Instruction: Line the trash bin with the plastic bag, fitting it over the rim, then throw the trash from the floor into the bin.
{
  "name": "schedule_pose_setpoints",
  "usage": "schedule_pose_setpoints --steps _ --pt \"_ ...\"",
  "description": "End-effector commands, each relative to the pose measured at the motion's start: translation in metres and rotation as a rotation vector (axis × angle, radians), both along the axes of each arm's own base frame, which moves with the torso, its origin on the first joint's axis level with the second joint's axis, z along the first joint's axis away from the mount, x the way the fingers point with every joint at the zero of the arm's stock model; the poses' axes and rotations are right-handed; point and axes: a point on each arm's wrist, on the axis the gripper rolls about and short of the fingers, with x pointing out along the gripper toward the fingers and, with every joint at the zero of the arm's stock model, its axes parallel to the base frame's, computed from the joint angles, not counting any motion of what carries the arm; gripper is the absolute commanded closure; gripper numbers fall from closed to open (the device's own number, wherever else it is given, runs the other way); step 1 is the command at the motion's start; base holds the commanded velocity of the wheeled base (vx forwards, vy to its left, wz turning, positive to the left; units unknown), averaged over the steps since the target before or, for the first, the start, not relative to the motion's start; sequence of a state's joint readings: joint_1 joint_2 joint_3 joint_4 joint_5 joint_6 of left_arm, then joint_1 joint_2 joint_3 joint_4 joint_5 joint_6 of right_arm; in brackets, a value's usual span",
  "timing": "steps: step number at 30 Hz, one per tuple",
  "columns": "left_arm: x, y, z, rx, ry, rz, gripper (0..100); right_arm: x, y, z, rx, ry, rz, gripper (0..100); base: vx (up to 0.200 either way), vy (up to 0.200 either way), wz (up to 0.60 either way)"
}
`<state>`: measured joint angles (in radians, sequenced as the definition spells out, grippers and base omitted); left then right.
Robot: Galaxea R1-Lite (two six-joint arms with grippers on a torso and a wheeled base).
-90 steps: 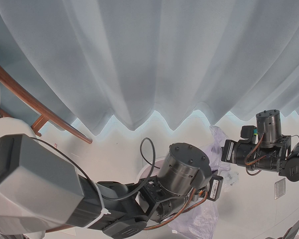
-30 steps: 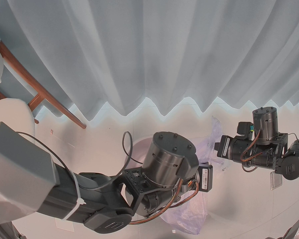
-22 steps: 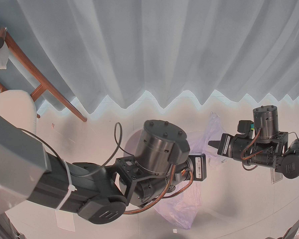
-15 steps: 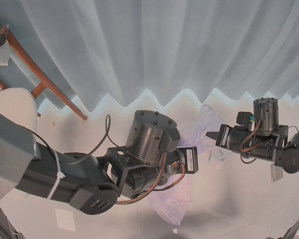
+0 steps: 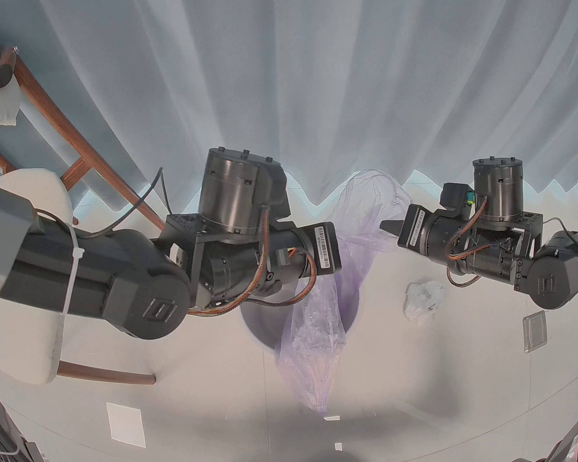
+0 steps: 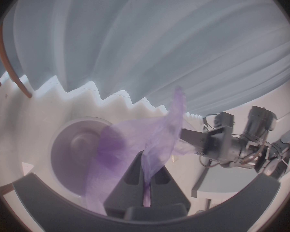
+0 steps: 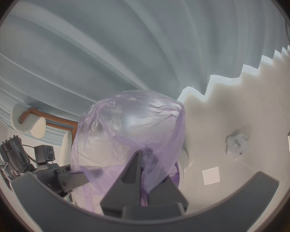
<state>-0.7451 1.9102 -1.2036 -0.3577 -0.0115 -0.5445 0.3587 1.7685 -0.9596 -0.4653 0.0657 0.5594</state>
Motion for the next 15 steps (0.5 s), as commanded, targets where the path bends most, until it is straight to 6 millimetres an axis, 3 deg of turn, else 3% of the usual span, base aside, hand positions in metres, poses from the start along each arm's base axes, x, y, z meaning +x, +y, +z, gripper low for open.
schedule_pose_setpoints --steps 1,8,11,15 --pt "0.003 0.008 0.007 -0.028 -0.003 -0.037 100 0.014 0.011 -0.008 -0.009 0.021 0.016 100 0.0 0.0 0.0" --pt "0.0 0.006 0.003 -0.022 0.016 -0.126 100 0.035 0.017 -0.014 -0.017 0.024 0.011 100 0.0 0.0 0.0" --pt "-0.003 0.009 -0.007 -0.011 0.042 -0.152 100 0.042 0.017 -0.016 -0.017 0.023 0.003 100 0.0 0.0 0.0" --pt "-0.009 0.014 -0.035 0.013 0.063 -0.158 100 0.051 0.012 -0.024 -0.023 0.04 -0.02 100 0.0 0.0 0.0"
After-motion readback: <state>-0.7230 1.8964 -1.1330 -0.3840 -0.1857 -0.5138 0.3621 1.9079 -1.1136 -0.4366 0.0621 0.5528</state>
